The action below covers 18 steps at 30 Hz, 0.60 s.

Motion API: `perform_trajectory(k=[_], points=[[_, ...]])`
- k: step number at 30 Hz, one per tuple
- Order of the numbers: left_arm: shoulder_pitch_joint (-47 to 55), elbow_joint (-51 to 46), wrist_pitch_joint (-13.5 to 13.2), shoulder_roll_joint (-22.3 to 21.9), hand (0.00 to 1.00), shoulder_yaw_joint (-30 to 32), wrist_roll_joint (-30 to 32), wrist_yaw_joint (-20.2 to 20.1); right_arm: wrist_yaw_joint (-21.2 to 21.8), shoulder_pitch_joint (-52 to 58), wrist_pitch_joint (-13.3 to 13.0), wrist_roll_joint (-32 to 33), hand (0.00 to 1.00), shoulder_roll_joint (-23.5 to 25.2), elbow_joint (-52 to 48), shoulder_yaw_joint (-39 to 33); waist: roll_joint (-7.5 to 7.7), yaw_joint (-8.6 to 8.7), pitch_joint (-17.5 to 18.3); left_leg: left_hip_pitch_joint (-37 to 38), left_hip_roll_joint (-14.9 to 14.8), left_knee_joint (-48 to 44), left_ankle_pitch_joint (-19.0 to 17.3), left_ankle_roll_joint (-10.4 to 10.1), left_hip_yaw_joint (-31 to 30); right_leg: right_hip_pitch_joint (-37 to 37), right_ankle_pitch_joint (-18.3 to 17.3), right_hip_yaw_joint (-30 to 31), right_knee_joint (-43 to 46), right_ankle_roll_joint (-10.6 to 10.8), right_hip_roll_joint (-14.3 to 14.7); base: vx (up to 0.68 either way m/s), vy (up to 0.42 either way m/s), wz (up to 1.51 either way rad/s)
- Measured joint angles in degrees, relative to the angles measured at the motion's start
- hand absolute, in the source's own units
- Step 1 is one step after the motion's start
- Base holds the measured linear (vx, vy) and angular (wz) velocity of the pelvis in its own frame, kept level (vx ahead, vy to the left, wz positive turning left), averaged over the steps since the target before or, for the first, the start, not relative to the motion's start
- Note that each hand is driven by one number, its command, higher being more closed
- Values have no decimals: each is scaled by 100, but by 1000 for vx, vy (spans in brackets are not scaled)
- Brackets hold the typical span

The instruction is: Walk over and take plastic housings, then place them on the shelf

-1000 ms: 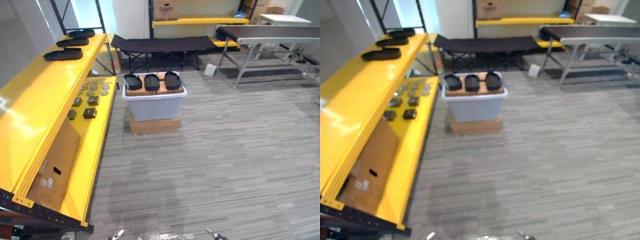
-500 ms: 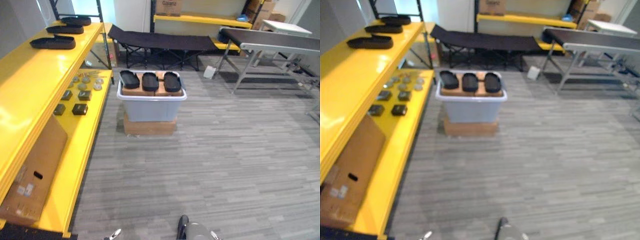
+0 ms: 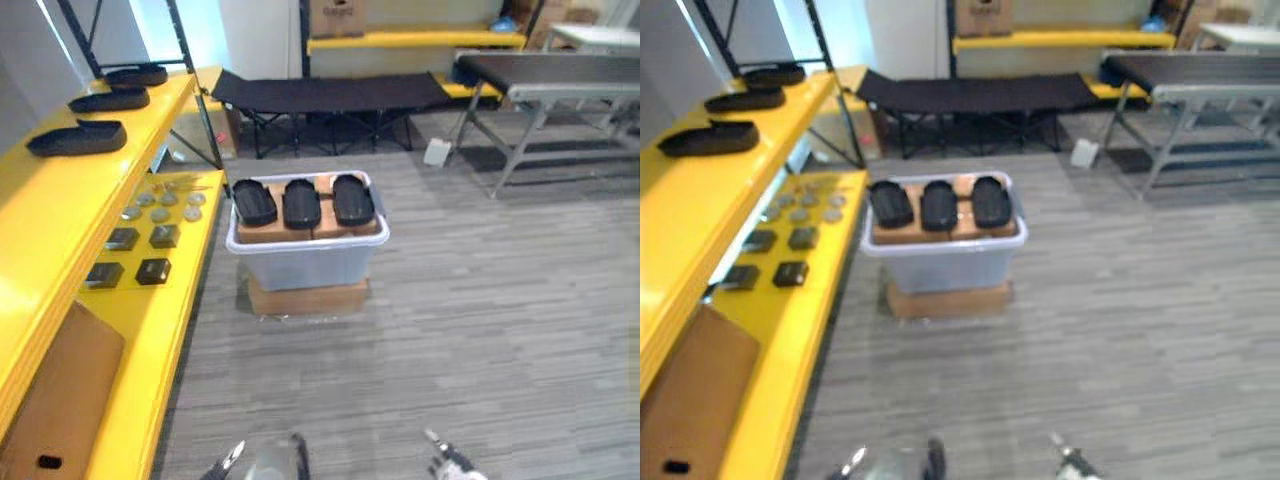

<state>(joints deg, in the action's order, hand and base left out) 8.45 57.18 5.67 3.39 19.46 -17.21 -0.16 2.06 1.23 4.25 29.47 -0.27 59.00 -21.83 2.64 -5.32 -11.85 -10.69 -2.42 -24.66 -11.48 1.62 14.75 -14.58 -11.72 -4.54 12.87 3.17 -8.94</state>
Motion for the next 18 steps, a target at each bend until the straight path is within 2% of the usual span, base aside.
perform_trajectory(k=[1, 2, 3, 4, 5, 7, 9, 10, 11, 12, 14, 15, 16, 17, 18], points=[[33, 68, -22, 6, 0, -6, -2, 12, -23, 2, 1, -84, 0, 26, -6, -9, 10, -55, -13, 255, 18, 54, -177, 40, 99, 197, 3, 185, 706, 18, -74, 379, 144, -40], [60, 76, -31, 15, 0, -33, -5, 18, -28, 3, 6, -117, 0, 34, 27, -5, 5, -37, -23, 429, 33, 105, -268, 50, 138, 382, 38, 211, 1271, 116, -125, 379, 114, -33], [71, 81, -62, 40, 0, -98, -29, 51, -22, 13, 32, -167, 0, 43, 109, 10, -15, -5, -64, 723, 87, 227, -347, 47, 158, 677, 102, 213, 2163, 536, -206, 380, 69, -8], [47, 94, -134, 87, 0, -245, -43, 129, -23, -19, 64, -278, 0, -2, 229, -49, -41, 17, -119, 1131, 147, 390, -397, 82, 152, 987, -95, 161, 3041, 698, -240, 460, 37, 9], [37, 128, -258, 94, 0, -321, -59, 188, -50, 51, 66, -434, 0, -71, 349, -48, -48, 105, -105, 1475, 137, 521, -408, 87, 148, 1218, -305, -225, 3309, 405, -253, 372, -2, 19], [-60, 132, -424, 131, 0, -493, -96, 234, -64, 67, -39, -556, 0, -77, 408, -51, -73, 164, -99, 1778, 64, 717, -404, 76, 112, 1596, -567, -730, 2850, 74, -173, 333, -75, 25], [-317, 126, -438, 104, 0, -513, -133, 237, -79, 66, -122, -551, 0, -88, 361, -121, -187, 305, -86, 1776, -151, 732, -472, -40, -68, 2006, -571, -976, 1932, 37, -53, 328, -149, 47], [-516, 125, -437, 58, 0, -521, -300, 228, -92, 91, -168, -549, 0, -111, 271, -181, -321, 324, -115, 1847, -350, 758, -560, -187, -224, 2237, -439, -957, 1374, 129, 6, 357, -191, 50], [-656, 107, -434, 29, 0, -518, -434, 219, -84, 110, -176, -552, 0, -169, 225, -182, -398, 327, -110, 1915, -551, 767, -638, -323, -311, 2370, -53, -920, 820, 98, 2, 429, -266, 40], [-666, 98, -428, 20, 0, -499, -526, 218, -72, 120, -168, -559, 0, -186, 221, -165, -400, 321, -101, 1958, -633, 770, -686, -406, -330, 2383, 167, -894, 571, 120, 9, 435, -313, 26], [-625, 0, -412, 14, 0, -431, -724, 223, -56, 260, -121, -591, 0, -84, 229, -112, -214, 304, 12, 2194, -778, 761, -910, -784, -385, 2379, 1061, -738, 137, 153, -47, 406, -357, 24], [-602, 74, -374, -30, 0, -368, -760, 239, -44, 295, -97, -509, 0, -35, 193, -173, -202, 335, 79, 2313, -919, 743, -1043, -1004, -535, 2363, 1369, -839, 356, 199, -5, 373, -342, 29], [-596, 84, -296, -211, 0, -323, -782, 257, -48, 291, -54, -560, 0, -139, 165, -120, -365, 320, 153, 2279, -1098, 689, -924, -1063, -572, 2389, 1191, -951, 464, 88, 125, 432, -397, 26], [-594, 81, -266, -365, 0, -282, -833, 263, -48, 279, -26, -559, 0, -190, 166, -121, -428, 304, 184, 2228, -1160, 597, -817, -1029, -604, 2409, 1044, -984, 521, 66, 169, 351, -343, 4], [-551, 27, -227, -524, 0, -150, -959, 253, -55, 275, -8, -551, 0, -214, 162, -118, -520, 273, 198, 2057, -1253, 267, -561, -1024, -665, 2378, 883, -1031, 565, -16, 234, 394, -431, 15]])
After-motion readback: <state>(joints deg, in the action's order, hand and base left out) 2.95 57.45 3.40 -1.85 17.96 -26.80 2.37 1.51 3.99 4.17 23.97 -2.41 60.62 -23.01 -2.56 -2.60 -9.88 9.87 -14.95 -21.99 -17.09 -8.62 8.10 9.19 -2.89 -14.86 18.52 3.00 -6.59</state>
